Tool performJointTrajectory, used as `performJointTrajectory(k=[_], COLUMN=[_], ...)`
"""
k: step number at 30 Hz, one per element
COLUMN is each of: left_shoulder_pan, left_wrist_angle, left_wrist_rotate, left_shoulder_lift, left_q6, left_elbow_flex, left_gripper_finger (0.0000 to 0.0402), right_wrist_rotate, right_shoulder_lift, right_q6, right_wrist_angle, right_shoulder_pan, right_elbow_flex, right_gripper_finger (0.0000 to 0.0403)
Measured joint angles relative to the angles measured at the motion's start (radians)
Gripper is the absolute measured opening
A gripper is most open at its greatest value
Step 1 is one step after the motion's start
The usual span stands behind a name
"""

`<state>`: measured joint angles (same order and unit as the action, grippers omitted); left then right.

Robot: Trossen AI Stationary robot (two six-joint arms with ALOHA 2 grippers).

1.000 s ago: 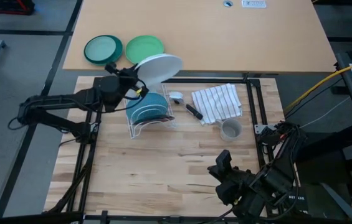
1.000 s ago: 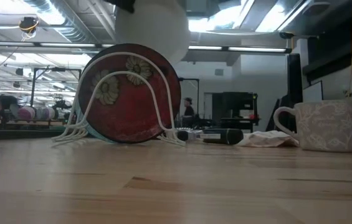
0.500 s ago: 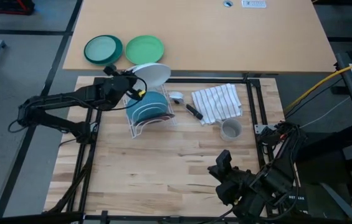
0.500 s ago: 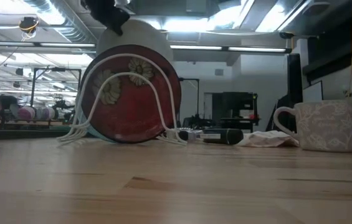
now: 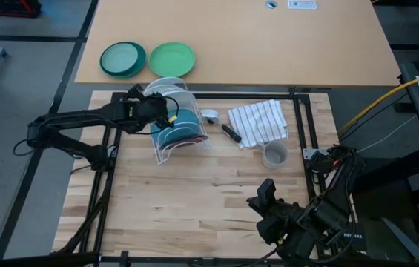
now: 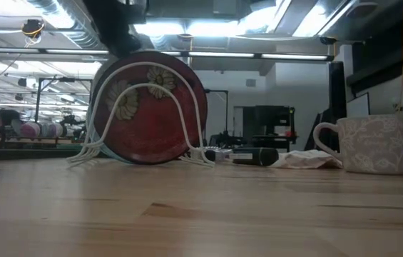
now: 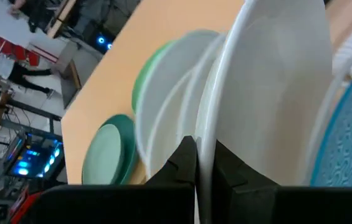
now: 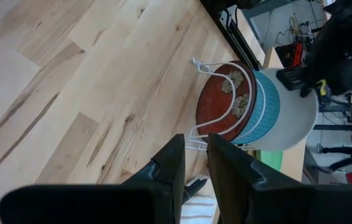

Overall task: Sort dishes
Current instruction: Put the white plate in the dish rack

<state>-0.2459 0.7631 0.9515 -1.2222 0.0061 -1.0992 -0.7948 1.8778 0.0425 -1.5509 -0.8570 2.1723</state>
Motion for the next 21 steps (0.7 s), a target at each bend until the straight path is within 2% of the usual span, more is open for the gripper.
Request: performJointTrajectory(k=[12, 17, 21], left_shoulder_pan=[0.001, 0.001, 0.001], left_wrist_angle=[0.037, 0.036, 0.042], left_wrist_rotate=[-0.002, 0.014, 0.013], left_shoulder_lift=[-0.152, -0.176, -0.177], left_q6=[0.004, 0.004, 0.016], left_elbow_flex=[-0.001, -0.005, -0.005], left_gripper_finger=[0.0000, 0.0002, 0.0019], right_wrist_rotate=[0.000, 0.000, 0.001], right_shoulder_lift=[0.000, 0.000, 0.000], right_q6=[0.000, 0.000, 0.000], right_wrist_angle=[0.000, 0.000, 0.000], right_shoulder_pan=[0.000, 0.000, 0.000], right_elbow_flex=[0.000, 0.000, 0.000], right_gripper_finger=[0.0074, 0.0074, 0.0074])
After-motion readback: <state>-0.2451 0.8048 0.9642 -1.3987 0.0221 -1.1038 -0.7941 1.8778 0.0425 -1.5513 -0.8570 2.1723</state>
